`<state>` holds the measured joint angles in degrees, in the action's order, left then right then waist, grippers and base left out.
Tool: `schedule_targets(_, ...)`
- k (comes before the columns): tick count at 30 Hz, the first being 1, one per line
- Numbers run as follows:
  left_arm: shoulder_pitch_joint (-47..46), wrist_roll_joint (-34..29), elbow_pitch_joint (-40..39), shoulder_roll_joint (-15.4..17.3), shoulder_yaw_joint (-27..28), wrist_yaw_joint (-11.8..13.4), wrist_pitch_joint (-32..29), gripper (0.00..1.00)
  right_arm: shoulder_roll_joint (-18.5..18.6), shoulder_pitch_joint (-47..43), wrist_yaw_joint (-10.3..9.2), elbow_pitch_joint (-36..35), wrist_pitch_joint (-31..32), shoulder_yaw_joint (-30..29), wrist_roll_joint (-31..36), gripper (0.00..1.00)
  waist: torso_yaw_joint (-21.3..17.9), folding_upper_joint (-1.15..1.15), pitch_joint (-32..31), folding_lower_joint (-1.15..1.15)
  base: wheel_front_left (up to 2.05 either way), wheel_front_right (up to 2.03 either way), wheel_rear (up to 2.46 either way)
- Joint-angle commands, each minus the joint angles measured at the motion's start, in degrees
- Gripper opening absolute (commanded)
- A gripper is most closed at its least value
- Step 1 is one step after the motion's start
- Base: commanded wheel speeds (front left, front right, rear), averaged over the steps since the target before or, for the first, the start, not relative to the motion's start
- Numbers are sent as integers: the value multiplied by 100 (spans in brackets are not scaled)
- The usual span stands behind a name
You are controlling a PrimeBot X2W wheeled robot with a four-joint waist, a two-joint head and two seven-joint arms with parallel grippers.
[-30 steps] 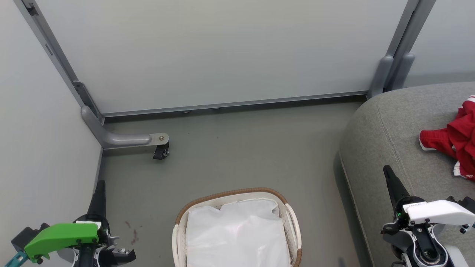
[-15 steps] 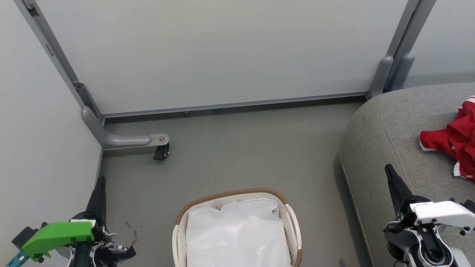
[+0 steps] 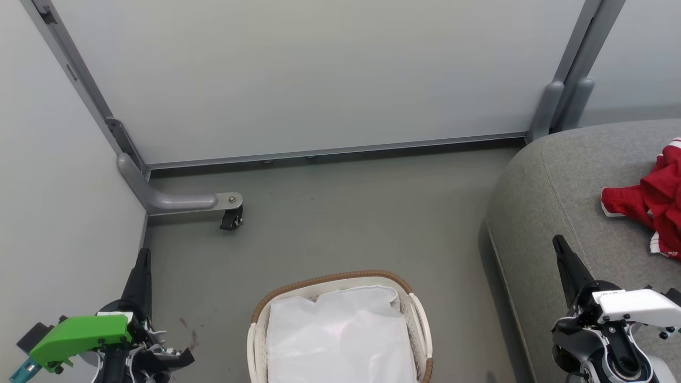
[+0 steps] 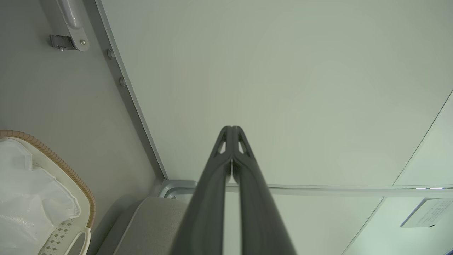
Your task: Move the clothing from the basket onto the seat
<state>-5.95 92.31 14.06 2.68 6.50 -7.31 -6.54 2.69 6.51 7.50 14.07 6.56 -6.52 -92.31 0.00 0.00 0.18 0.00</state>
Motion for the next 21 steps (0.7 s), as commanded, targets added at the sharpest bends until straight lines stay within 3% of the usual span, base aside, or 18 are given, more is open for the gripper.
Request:
schedule_targets(1,-56,17,-10,38,14,-32,-22,0,36,-62,-2,-21,18,-14,-18,0,0,0,0,0,0,0,0)
schedule_targets(21,-56,17,-11,38,13,-32,-21,0,35,-62,-2,-20,17,-13,-19,0,0,0,0,0,0,0,0)
